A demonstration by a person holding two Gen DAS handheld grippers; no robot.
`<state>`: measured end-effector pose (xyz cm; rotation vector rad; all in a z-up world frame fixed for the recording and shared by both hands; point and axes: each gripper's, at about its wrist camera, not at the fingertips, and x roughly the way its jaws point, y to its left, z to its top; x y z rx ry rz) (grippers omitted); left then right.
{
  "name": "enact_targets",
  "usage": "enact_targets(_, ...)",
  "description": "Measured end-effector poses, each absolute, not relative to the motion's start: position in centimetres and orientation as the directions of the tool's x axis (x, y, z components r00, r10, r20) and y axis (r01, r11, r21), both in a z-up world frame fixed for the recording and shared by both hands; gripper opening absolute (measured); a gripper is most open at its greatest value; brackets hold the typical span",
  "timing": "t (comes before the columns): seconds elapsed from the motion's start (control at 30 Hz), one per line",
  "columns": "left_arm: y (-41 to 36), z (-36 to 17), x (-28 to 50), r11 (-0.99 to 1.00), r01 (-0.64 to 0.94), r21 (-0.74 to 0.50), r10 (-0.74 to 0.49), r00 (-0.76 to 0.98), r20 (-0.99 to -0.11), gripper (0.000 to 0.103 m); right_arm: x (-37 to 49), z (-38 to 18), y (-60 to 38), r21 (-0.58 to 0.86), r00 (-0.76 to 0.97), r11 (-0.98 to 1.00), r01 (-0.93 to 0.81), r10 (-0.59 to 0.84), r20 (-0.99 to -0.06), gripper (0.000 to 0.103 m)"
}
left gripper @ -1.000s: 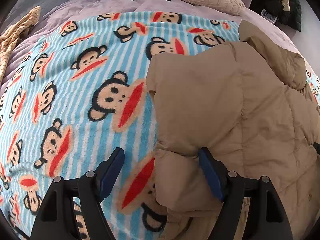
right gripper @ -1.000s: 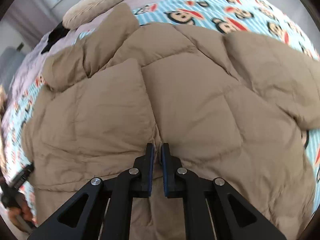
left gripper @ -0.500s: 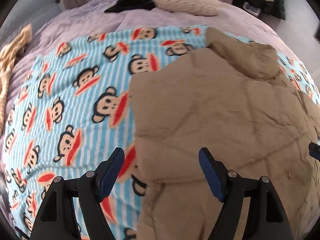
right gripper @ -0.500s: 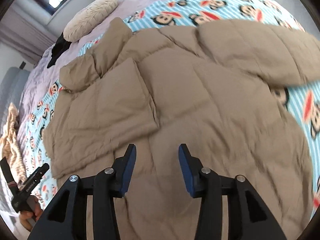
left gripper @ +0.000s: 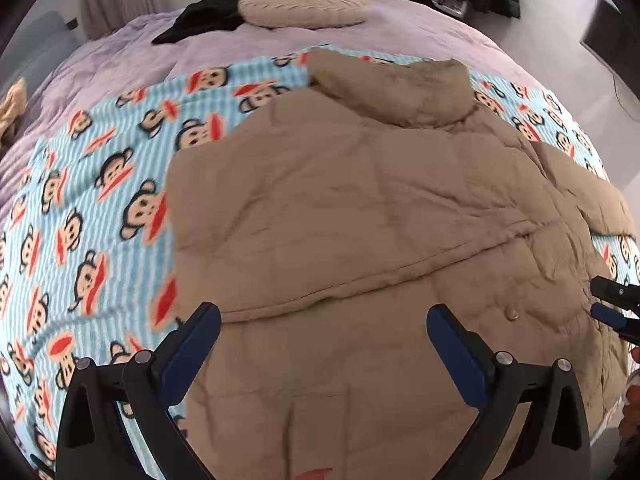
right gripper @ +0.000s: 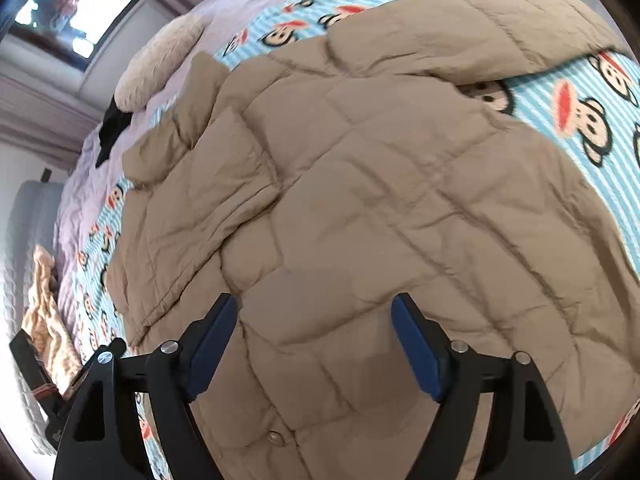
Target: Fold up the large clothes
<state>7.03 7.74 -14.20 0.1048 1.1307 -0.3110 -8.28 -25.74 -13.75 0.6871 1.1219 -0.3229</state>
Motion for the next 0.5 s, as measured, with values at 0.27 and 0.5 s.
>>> enact_targets(0.27,-0.5,-14.0,7.1,0.961,0.278,-0.008,-0.116,0.376,-0.919,0.103,-10.9,-13.2,-34.0,0.452,0.496,0.665,0.595,0.138,-0.857,0.097)
enact_targets(0.5,-9.7,-14.1,6.6,0.947,0.321,-0.028,-0.145,0.348,-0.926,0.103,-12.2,-12.1,-44.0,0.493,0.540,0.594,0.636,0.114,-0.834,0.103)
